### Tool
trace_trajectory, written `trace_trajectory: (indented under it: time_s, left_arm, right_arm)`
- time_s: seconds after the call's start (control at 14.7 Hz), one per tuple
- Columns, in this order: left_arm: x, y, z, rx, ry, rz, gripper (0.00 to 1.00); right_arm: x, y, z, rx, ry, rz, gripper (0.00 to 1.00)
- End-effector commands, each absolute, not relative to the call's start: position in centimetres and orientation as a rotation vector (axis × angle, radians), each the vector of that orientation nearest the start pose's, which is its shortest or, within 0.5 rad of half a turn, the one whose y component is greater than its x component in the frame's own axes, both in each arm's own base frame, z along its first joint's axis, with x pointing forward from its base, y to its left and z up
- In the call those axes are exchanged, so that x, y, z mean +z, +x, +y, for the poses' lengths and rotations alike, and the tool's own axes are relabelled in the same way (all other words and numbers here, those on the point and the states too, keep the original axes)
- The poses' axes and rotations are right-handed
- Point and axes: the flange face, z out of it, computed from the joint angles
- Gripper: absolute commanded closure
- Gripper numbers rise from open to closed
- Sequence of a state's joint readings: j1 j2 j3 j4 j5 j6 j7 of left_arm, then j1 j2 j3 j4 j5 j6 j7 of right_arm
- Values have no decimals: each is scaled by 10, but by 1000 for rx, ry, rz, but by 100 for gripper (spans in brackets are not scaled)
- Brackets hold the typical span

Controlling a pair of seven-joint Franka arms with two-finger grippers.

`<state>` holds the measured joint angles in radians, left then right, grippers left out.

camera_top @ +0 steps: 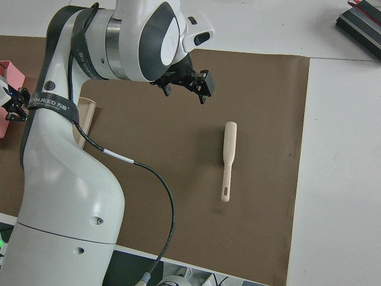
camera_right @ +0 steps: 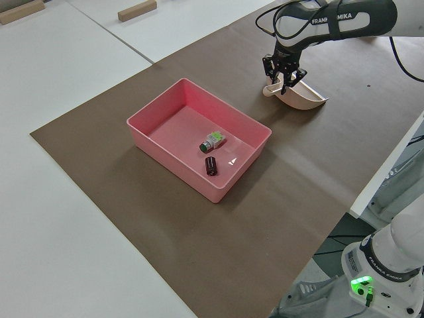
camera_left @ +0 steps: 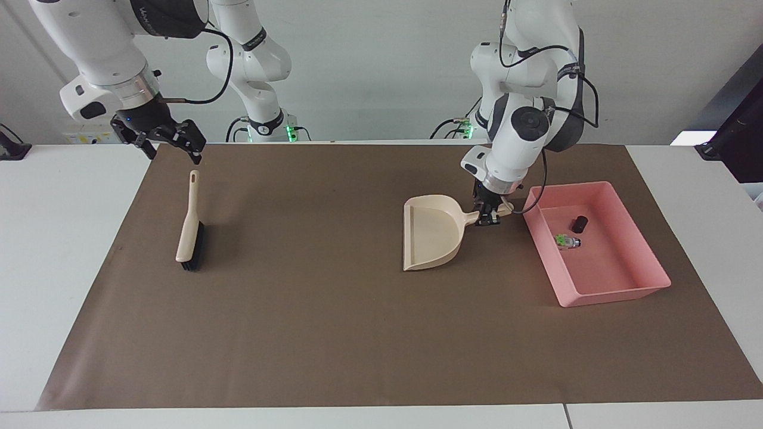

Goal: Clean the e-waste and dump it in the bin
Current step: 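Lower the dustpan onto the table beside the bin with the left gripper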

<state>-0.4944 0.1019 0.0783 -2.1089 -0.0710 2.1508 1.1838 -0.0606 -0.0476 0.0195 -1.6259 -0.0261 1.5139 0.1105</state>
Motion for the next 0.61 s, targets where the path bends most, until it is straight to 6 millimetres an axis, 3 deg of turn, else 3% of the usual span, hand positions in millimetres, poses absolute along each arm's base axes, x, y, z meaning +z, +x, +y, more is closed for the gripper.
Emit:
trace_trajectory:
  time_s: [0.0,0.07,0.2,0.34,0.41,0.55]
  left_arm:
    - [345,504,-245,30,-2365,2155,97]
    - [351,505,-242,22,-2366,2149,75]
    - [363,501,-238,55,-2397,2129,49]
    - [373,499,-233,127,-2525,1993,13]
    - [381,501,-233,131,-2570,1934,5]
    - [393,504,-231,105,-2607,1876,3]
  right_arm:
    - [621,531,-25,108,-3148,257,0]
    - [619,531,-25,113,-3148,260,0]
    - [619,531,-25,110,-3148,260,0]
    - [619,532,-26,98,-3148,262,0]
    - [617,532,-28,101,-3147,267,0]
    - [617,532,-28,106,-3147,267,0]
